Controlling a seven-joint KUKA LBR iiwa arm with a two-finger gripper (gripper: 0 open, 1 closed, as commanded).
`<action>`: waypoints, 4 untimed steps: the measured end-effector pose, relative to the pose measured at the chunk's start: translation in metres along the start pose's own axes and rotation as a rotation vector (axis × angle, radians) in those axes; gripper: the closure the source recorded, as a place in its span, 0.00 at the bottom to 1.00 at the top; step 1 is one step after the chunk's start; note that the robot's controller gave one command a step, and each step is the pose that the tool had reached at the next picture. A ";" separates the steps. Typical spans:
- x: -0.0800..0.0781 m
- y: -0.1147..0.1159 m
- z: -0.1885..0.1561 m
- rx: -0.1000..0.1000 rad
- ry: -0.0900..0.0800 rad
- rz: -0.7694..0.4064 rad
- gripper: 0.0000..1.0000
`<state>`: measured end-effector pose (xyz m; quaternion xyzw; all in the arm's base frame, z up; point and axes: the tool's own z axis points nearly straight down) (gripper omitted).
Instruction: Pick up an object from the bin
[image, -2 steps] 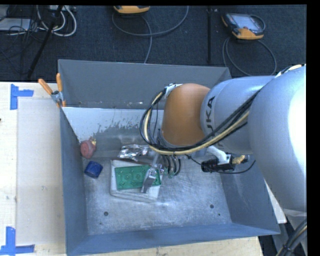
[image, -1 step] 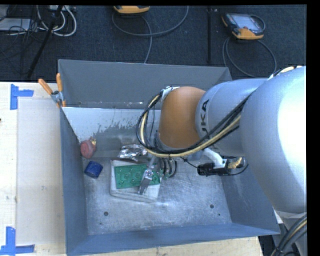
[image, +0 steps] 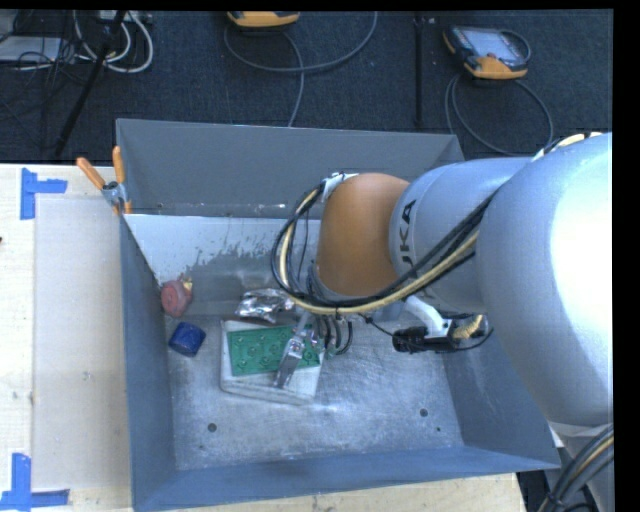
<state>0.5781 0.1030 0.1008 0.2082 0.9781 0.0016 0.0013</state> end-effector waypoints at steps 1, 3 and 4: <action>0.003 0.002 0.001 0.002 0.013 -0.001 1.00; 0.001 0.003 -0.060 0.004 0.003 -0.006 1.00; 0.001 0.003 -0.088 0.002 0.001 -0.008 1.00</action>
Offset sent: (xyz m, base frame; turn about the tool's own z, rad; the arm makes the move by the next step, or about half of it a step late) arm 0.0000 0.0000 0.0000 0.0000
